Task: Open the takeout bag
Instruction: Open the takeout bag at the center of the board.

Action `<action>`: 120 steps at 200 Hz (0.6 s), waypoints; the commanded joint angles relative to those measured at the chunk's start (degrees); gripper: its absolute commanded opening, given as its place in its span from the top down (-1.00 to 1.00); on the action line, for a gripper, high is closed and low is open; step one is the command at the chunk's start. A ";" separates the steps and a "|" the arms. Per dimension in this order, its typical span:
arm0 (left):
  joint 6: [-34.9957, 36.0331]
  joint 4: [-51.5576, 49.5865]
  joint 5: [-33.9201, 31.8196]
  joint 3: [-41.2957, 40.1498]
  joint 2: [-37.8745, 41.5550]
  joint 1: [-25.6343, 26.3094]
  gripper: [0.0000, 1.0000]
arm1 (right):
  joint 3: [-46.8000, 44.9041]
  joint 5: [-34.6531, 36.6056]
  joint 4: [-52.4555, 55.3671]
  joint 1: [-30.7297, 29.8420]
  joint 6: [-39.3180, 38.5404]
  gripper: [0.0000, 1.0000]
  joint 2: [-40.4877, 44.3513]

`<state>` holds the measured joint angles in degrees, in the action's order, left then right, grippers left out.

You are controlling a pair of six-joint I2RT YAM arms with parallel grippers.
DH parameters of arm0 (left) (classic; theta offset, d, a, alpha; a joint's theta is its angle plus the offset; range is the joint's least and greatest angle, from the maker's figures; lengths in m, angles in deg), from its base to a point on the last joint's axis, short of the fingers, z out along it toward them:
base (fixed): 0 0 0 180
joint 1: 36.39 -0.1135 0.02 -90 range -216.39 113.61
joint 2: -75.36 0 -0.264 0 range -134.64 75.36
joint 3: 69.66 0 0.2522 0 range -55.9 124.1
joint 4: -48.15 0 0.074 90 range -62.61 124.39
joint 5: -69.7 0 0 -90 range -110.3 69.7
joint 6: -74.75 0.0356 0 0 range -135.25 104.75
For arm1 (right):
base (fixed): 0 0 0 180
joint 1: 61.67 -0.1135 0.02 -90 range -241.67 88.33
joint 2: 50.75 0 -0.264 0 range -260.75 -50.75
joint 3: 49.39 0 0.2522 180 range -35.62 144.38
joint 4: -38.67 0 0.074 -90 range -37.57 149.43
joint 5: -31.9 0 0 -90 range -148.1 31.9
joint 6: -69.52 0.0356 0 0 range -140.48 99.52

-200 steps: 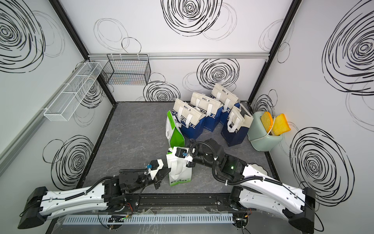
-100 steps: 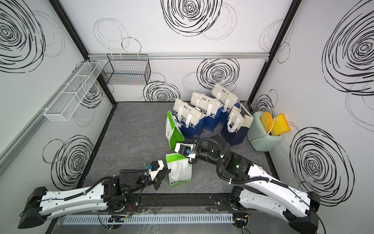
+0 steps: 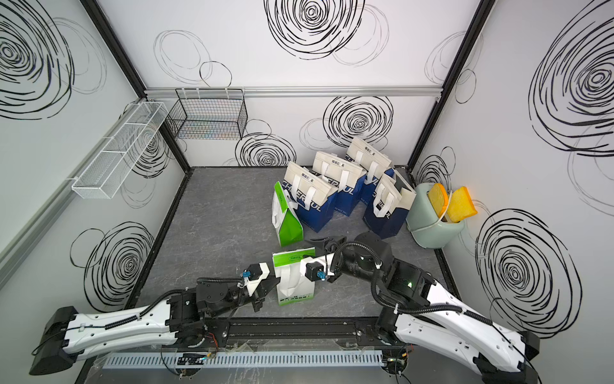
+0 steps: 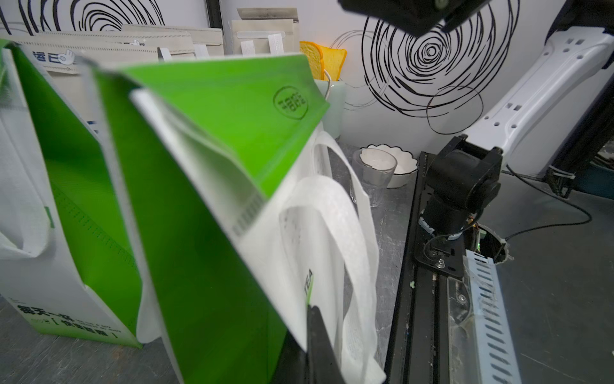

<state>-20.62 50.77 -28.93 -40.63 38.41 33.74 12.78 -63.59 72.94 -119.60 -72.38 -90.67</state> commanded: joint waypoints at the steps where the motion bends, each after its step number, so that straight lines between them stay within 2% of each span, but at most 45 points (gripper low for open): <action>1: 0.50 2.87 0.09 1.93 0.39 0.27 1.00 | -3.13 1.97 3.22 -0.27 -9.54 -0.01 1.81; 33: 0.36 2.61 0.10 1.88 0.82 0.27 1.00 | -6.70 3.56 0.38 -0.82 -13.62 -0.02 3.06; 74: 0.27 2.76 -0.03 1.75 0.92 0.22 1.00 | -9.27 10.18 -2.79 -3.83 -17.16 -0.01 2.06; 120: 0.18 2.81 0.01 1.44 0.84 0.23 1.00 | -10.32 13.05 -7.74 -5.17 -18.70 0.15 1.96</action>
<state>-20.62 50.55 -28.95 -40.63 38.43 33.74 3.53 -52.80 68.46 -123.95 -88.21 -88.45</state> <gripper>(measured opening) 0.061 0.451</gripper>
